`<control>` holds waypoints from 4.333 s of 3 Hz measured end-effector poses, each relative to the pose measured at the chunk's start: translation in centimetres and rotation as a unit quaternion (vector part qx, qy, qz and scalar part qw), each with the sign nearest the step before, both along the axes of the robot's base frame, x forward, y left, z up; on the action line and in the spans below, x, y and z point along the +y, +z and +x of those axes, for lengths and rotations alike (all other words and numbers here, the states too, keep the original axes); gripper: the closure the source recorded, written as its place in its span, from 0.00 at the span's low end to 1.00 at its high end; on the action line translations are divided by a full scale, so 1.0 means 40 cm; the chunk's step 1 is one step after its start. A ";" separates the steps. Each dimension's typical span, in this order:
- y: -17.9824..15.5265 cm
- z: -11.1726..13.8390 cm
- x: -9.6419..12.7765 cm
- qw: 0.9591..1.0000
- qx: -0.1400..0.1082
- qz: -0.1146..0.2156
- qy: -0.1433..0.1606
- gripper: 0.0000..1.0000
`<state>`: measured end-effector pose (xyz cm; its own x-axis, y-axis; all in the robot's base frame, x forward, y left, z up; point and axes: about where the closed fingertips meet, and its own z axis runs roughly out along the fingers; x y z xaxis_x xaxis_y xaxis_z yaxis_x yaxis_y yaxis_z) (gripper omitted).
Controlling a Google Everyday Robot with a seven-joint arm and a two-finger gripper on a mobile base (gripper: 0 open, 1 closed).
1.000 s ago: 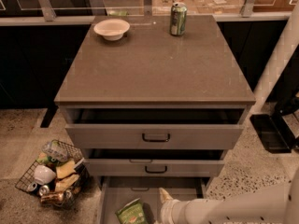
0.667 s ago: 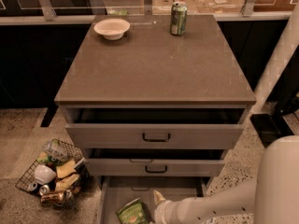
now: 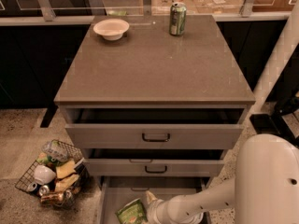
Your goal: Pick green jalapeno chip bag from bottom drawer and place on counter
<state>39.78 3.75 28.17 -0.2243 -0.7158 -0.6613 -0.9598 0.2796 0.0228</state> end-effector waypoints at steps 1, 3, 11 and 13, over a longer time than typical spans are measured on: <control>-0.073 0.012 0.003 1.000 0.018 0.009 -0.003 0.00; -0.191 0.013 0.007 0.999 0.035 0.038 -0.003 0.00; -0.365 -0.036 0.174 0.993 0.077 0.068 0.054 1.00; -0.313 -0.027 0.161 0.992 0.067 0.080 0.067 1.00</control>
Offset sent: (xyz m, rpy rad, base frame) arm 0.0078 -0.0082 -0.0905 0.0660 0.0854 -0.0233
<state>38.72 10.20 15.64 -0.2277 -0.6337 -0.7393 -0.9735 0.1315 0.1872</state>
